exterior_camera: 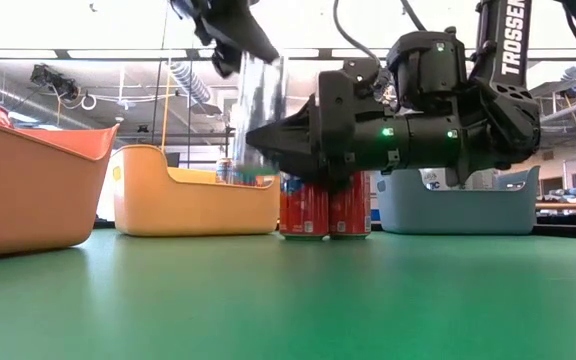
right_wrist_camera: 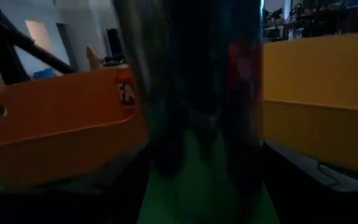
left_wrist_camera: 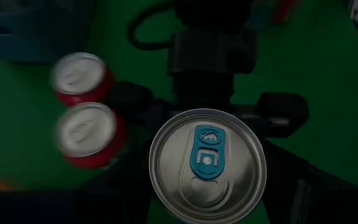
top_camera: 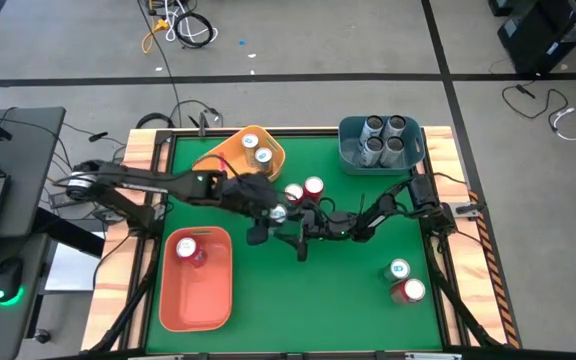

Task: Sort soda cans
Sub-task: Put the blue soda can into the yellow bin

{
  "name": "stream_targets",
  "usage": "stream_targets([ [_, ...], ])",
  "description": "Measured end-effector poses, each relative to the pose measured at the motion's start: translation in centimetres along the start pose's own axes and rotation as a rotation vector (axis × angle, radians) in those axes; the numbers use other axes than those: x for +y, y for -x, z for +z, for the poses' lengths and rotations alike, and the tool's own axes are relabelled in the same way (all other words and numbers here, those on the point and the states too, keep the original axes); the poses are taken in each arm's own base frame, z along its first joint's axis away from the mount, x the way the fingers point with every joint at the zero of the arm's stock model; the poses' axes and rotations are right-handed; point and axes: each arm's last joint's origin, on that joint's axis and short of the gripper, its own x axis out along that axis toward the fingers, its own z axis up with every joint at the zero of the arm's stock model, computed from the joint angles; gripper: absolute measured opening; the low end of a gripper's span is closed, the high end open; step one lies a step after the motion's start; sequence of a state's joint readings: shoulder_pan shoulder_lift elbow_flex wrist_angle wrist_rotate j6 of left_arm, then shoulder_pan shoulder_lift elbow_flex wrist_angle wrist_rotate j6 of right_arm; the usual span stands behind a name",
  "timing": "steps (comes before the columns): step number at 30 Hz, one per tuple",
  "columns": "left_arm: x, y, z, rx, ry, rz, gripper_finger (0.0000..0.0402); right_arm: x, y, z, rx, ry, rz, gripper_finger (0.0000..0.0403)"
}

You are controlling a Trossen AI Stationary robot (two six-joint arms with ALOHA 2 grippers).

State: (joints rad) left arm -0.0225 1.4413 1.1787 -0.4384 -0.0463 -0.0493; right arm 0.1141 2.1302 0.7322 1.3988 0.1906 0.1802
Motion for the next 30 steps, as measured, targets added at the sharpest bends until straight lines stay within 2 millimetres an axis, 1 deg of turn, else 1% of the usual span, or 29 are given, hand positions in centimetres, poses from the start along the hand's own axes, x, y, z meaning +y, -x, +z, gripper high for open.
stream_targets([
  [2,0.7,1.4,0.3,-0.007,0.028,0.027,0.0225,0.0,0.0,0.1,-0.008,-0.002,-0.007,0.0278],
  [5,2.0,3.4,0.2,-0.011,0.077,0.077,0.0225,-0.1,0.0,-0.1,0.009,-0.002,-0.007,0.0276],
  [8,3.8,5.8,0.1,-0.041,0.110,0.239,0.0225,0.2,0.1,-0.4,0.035,0.000,0.033,0.0275],
  [10,4.7,7.2,-0.4,-0.013,0.120,0.382,0.0225,0.3,0.1,-0.3,0.023,-0.002,0.033,0.0275],
  [13,5.8,8.6,-0.9,-0.004,0.154,0.473,0.0225,0.3,0.1,-0.3,0.024,-0.001,0.022,0.0276],
  [16,7.0,8.7,-2.3,0.011,0.198,0.510,0.0225,0.4,0.1,-0.3,0.018,-0.001,0.025,0.0272],
  [20,8.7,6.9,-5.1,0.043,0.260,0.563,0.0225,0.3,0.1,-0.3,0.019,-0.001,0.020,0.0266],
  [24,10.9,5.6,-7.4,-0.004,0.331,0.618,0.0225,0.3,0.1,-0.3,0.018,-0.002,0.022,0.0259],
  [27,12.2,4.8,-9.2,-0.027,0.386,0.622,0.0225,0.3,0.1,-0.3,0.018,-0.002,0.020,0.0253],
  [30,13.4,4.6,-10.5,-0.044,0.435,0.646,0.0225,0.1,0.1,-0.2,0.017,-0.003,0.014,0.0248],
])
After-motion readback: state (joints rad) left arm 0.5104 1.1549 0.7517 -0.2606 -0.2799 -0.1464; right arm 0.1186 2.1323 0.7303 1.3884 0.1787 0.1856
